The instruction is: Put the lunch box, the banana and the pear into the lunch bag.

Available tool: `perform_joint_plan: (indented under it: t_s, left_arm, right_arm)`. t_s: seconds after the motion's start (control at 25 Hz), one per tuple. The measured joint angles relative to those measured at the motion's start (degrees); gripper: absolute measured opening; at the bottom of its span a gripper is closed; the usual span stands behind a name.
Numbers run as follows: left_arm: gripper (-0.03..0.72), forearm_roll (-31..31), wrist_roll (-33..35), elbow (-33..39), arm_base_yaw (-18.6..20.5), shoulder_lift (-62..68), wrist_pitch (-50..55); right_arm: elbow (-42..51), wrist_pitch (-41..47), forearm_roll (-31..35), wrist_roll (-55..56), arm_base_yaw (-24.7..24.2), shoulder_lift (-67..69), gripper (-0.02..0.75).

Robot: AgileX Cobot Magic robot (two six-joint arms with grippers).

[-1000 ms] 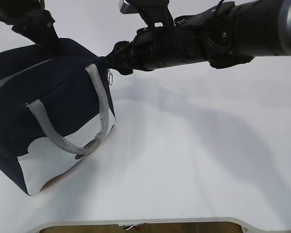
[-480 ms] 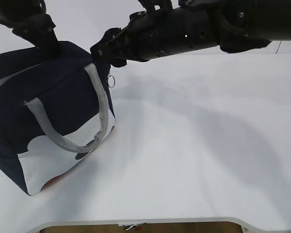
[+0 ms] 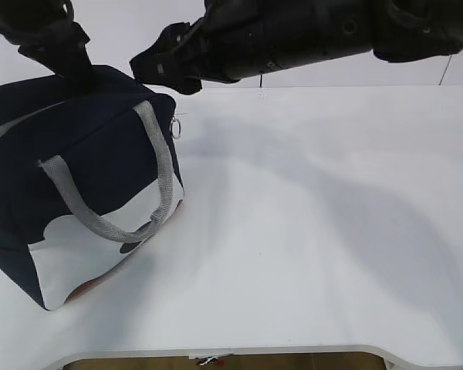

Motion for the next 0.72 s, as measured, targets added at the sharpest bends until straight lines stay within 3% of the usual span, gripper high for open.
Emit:
perform_joint_plan:
  t_s: [0.72]
  left_arm:
    - [0.311, 0.3, -8.0, 0.0, 0.0, -3.7, 0.1]
  right_arm:
    - [11.3, -10.3, 0.0, -1.7, 0.0, -9.9, 0.438]
